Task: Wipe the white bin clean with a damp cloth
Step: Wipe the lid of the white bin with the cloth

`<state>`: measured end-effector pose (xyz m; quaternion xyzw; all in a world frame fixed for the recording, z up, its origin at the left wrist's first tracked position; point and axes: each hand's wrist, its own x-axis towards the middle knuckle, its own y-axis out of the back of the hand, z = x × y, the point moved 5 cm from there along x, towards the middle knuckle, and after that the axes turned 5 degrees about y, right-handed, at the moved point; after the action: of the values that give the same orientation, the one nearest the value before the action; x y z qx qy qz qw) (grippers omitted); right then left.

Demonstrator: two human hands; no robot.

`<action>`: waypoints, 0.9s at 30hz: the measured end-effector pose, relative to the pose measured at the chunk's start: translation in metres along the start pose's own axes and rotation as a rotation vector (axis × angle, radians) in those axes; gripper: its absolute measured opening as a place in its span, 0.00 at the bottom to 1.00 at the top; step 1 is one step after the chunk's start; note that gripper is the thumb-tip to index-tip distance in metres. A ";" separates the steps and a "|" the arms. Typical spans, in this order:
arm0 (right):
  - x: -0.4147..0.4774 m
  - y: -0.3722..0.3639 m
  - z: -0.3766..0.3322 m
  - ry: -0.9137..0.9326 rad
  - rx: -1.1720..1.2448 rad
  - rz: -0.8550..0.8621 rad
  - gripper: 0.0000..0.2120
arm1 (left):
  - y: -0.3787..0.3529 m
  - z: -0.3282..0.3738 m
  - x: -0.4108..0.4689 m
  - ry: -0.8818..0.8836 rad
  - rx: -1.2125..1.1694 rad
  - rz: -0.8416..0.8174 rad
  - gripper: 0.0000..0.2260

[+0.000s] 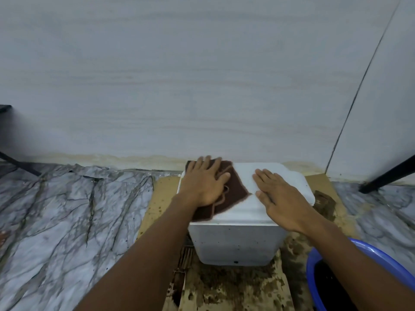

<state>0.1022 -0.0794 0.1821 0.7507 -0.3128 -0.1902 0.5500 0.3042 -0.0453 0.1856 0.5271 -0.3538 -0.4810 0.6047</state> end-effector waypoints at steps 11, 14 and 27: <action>0.003 0.001 0.002 0.007 0.051 0.005 0.26 | -0.024 0.050 -0.064 -0.086 -0.012 0.180 0.31; 0.003 0.004 0.007 0.016 0.078 0.003 0.26 | -0.015 0.042 -0.034 -0.126 -0.002 0.107 0.28; 0.007 0.023 0.053 0.070 0.082 -0.096 0.22 | -0.016 -0.007 -0.062 -0.258 0.068 0.232 0.36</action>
<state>0.0679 -0.1268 0.1871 0.7930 -0.2644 -0.1771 0.5195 0.2892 0.0161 0.1737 0.4368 -0.5032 -0.4593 0.5874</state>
